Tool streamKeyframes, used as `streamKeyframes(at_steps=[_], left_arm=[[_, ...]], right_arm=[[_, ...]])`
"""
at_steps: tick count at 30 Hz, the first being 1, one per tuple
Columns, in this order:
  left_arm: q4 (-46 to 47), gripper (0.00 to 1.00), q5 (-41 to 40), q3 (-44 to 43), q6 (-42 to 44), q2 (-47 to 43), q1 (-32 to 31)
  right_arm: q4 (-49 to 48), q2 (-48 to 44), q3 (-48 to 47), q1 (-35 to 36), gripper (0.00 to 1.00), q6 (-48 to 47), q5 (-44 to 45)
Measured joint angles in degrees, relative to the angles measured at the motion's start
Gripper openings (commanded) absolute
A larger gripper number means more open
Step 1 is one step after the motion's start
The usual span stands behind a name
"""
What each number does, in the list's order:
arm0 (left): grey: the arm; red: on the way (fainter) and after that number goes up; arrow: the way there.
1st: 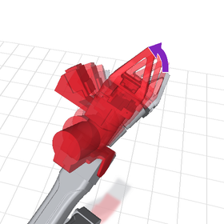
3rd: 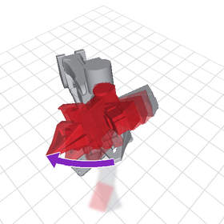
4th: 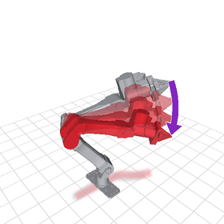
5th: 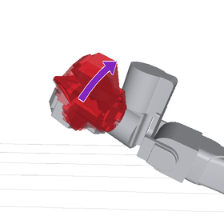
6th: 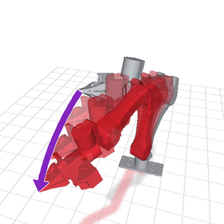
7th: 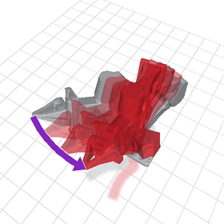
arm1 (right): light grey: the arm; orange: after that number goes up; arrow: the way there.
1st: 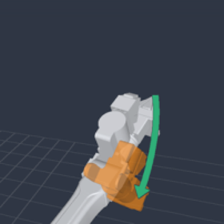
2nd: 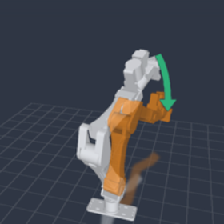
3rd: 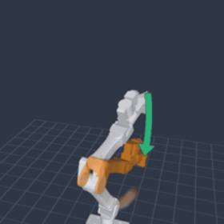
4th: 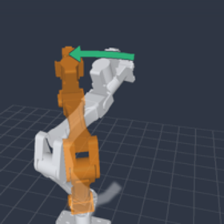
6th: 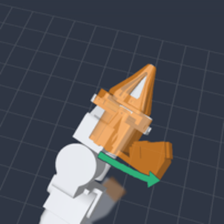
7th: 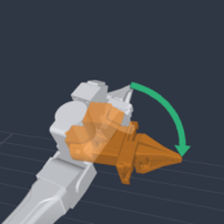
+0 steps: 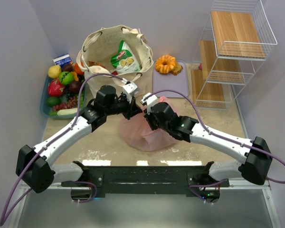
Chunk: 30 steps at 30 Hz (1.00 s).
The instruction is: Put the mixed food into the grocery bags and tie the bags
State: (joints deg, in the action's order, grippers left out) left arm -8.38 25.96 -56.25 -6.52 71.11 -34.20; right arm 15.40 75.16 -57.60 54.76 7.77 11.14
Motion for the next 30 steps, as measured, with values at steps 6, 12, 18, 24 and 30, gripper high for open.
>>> streamKeyframes(at_steps=[6,12,18,24,30], left_arm=[[-0.59,0.00,0.59,0.00,0.70,-0.61,-0.13],[-0.42,0.00,2.38,0.59,1.66,-1.51,-0.22],[-0.44,0.00,2.82,0.85,1.88,-1.49,-0.02],[0.57,0.00,2.05,0.87,1.88,-1.46,0.44],[1.53,0.00,0.98,0.87,1.73,-1.33,1.05]], right_arm=[[-0.04,-0.26,0.00,0.76,0.00,1.46,11.63],[-4.87,1.20,1.22,1.16,0.00,2.36,17.00],[-11.39,4.02,2.21,1.11,0.00,2.75,20.85],[-17.20,6.64,2.23,1.14,0.00,1.86,25.97],[-21.49,7.28,3.28,1.18,0.00,0.44,28.98]])
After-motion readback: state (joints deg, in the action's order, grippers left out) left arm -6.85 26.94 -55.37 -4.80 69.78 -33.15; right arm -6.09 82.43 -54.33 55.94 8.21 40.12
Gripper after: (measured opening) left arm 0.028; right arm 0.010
